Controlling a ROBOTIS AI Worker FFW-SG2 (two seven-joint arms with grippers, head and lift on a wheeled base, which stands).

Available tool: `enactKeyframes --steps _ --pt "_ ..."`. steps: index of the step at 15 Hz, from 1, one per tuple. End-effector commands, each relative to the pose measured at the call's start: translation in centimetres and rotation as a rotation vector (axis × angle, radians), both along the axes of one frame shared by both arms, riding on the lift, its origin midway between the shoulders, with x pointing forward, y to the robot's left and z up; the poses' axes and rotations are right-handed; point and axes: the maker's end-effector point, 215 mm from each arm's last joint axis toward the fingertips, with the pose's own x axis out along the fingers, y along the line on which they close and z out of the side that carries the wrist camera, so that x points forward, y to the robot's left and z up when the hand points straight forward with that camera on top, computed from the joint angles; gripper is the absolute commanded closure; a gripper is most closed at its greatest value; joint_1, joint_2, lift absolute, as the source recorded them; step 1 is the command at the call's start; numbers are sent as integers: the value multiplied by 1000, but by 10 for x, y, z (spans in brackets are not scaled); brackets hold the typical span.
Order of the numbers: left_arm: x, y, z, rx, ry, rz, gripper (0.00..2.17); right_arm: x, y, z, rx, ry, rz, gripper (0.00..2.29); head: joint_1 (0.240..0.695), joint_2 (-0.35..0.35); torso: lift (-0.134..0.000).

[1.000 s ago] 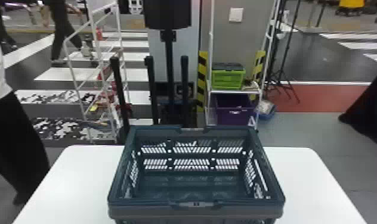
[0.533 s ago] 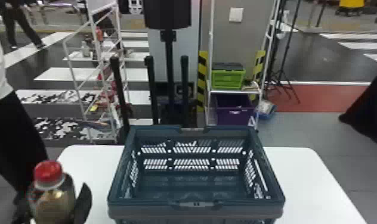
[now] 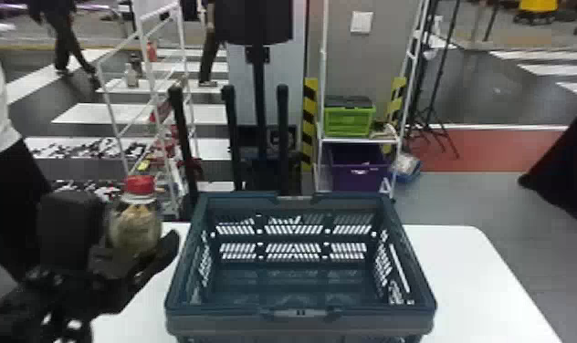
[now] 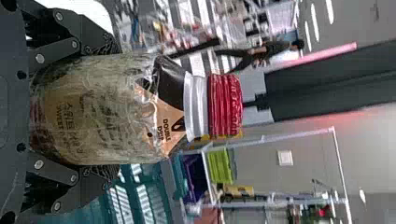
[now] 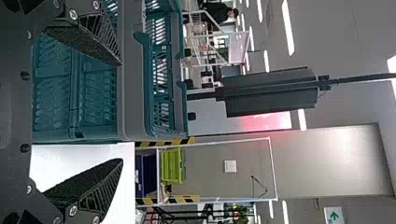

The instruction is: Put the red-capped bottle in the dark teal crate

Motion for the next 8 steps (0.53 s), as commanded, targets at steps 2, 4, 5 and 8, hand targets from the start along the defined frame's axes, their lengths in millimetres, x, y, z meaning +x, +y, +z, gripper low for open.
enactKeyframes --steps 2,4,5,8 --pt "44 -43 -1 -11 54 -163 1781 0 -1 1 -7 -1 -4 154 499 0 0" --pt "61 -81 -13 -3 141 -290 1781 0 -2 -2 -8 7 -8 154 499 0 0" --pt "69 -101 -26 14 191 -356 1781 0 -3 -2 -7 7 -11 154 499 0 0" --pt "82 -144 -57 61 312 -498 1781 0 -4 -5 -7 11 -15 154 499 0 0"
